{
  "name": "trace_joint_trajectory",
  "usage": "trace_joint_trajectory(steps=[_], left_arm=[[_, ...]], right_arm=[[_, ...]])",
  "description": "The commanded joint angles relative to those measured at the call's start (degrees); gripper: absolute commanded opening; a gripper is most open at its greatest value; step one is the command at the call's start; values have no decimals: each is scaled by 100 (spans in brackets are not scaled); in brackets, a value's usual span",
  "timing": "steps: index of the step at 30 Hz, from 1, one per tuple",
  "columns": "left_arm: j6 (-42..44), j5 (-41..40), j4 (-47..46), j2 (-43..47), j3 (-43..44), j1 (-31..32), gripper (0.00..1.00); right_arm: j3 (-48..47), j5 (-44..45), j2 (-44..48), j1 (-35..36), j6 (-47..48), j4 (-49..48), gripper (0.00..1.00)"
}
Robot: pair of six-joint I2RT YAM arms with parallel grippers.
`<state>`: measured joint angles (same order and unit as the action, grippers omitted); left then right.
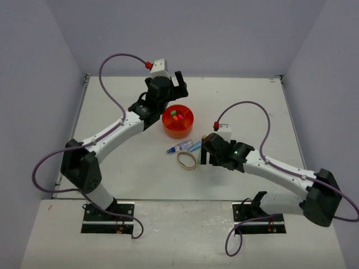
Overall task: Sort the stationery into containers
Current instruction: Place the stationery in the storage box, then pick up the stationery from the center of the board.
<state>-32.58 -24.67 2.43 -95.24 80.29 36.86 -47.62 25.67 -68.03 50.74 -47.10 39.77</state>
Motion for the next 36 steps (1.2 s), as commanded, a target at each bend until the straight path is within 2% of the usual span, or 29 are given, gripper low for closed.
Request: trace_joint_trajectory(steps=[1,3,7,15,21,25,27,31,36], left_arm=[[268,286,378,1333,-390,97,100],[276,494,393,1896,-781,102,100],[249,849,456,3254,-2129,116,100],[254,754,1100,4484,-3200,112,100],[225,937,1141,4583,-3494,115,100],[167,1056,1142,4560,-3529,111,100],[124,1167,1115,4577,-3525,111,100],[80,1450,1070,4561,-3472,120,100],[-105,2535,605,4348,-3453,113,100]], right_arm=[[-727,-308,-1230,-146,-112,-422,86],[-871,-323,-1608,-174,-86,-529,82],[-1347,-300,-2441,-317,-117,-610,70],[-1428,-229,-3090,-384,-248,-736,61],[-1254,-389,-3313,-429,-294,-1043,53],[-1095,-541,-3375,-424,-351,-1186,46],[-871,-621,-3292,-424,-397,-1284,38],[-642,-478,-2984,-417,-461,-1278,27],[-531,150,-1956,-267,-590,-619,15]])
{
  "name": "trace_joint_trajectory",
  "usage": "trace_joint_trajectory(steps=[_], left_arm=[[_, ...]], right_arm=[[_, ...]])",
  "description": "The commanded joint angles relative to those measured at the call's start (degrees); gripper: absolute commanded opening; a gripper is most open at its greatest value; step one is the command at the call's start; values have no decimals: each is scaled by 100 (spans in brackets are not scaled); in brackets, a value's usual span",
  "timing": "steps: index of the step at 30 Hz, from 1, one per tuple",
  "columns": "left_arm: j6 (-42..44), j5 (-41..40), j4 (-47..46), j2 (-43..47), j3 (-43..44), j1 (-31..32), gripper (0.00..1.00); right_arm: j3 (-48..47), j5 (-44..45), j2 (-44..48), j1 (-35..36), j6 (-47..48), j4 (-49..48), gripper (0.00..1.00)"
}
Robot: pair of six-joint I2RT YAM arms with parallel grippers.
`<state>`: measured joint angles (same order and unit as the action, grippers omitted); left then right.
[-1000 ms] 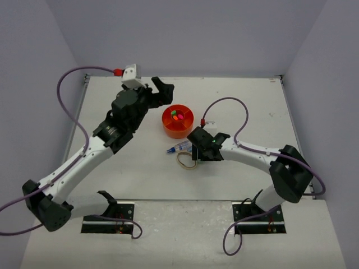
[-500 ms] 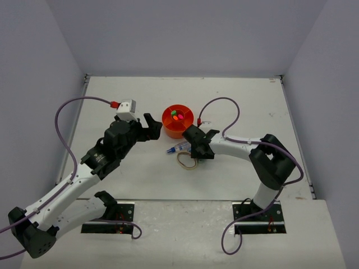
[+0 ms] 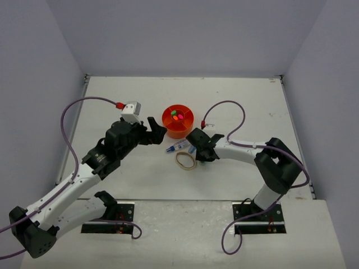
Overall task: Sort the stationery into containers
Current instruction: Pick up the stationery from the center of the board, then place the stationery in the storage box.
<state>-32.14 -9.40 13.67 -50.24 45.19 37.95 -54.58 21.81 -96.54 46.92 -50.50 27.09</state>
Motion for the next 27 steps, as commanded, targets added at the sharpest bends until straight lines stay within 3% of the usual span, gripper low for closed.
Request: trace_joint_trajectory(steps=[1,5,8,14,21,25,27], left_arm=[[-215,1197,-567,-170,51,1,100],[-855,2190,-1767,-469,-214,77,100],[-1178,2534,-2477,-883,-281,324,100],[-1595,2638,-3270,-1625,-188,878,98],[-1891,2802,-3893,-2082,-251,994,71],[-2052,3107,-4312,-2323,-267,995,52],[-2169,3293,-4525,-2434,-280,1010,29]], right_arm=[[167,625,978,132,-233,732,13],[389,948,2231,882,480,329,0],[593,1258,2942,1574,1207,-87,0],[887,1151,4353,1957,1657,-673,0],[1368,682,5360,2014,1945,-1314,0],[1357,665,5404,2022,1982,-1348,0],[1292,712,5303,2022,1995,-1313,0]])
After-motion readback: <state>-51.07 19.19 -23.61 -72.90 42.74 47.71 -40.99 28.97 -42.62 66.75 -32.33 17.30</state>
